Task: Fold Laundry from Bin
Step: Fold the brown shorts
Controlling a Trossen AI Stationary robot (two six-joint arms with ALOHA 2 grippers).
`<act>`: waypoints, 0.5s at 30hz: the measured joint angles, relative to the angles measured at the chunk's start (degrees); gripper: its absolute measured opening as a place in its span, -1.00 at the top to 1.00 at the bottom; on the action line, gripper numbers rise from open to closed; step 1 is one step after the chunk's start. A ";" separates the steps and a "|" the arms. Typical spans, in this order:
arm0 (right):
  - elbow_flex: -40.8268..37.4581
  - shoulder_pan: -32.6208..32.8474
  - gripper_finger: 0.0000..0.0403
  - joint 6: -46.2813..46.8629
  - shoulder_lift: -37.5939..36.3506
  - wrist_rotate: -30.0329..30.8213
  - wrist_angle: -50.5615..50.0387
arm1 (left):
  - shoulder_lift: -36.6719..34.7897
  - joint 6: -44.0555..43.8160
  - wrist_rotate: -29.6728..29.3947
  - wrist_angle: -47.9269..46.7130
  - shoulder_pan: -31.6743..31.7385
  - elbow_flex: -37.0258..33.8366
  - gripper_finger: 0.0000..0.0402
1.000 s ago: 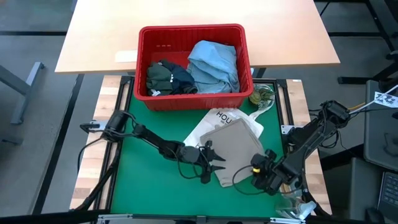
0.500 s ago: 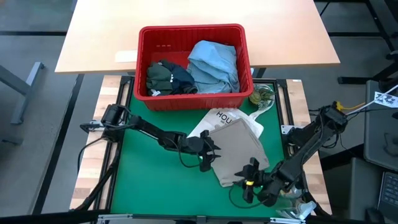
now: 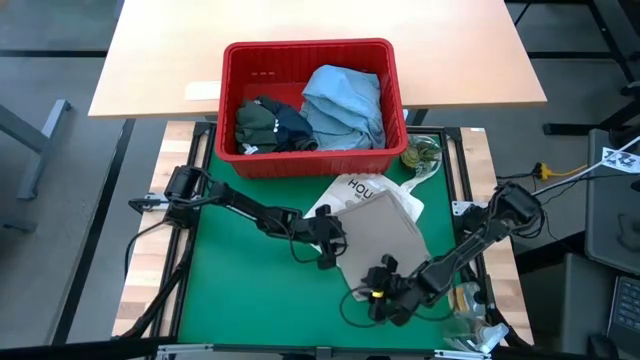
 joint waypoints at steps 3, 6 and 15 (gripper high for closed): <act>0.00 0.08 0.16 -0.32 0.83 -2.13 -0.08 | 0.00 0.00 -0.69 -1.79 0.61 0.00 0.23; 0.00 0.18 0.16 -0.35 0.92 -3.95 -1.14 | 0.00 0.02 -1.22 -4.23 1.56 0.00 0.23; 0.00 0.12 0.16 -3.66 0.92 -12.03 -1.60 | 0.00 0.13 -1.16 -6.50 4.21 0.00 0.23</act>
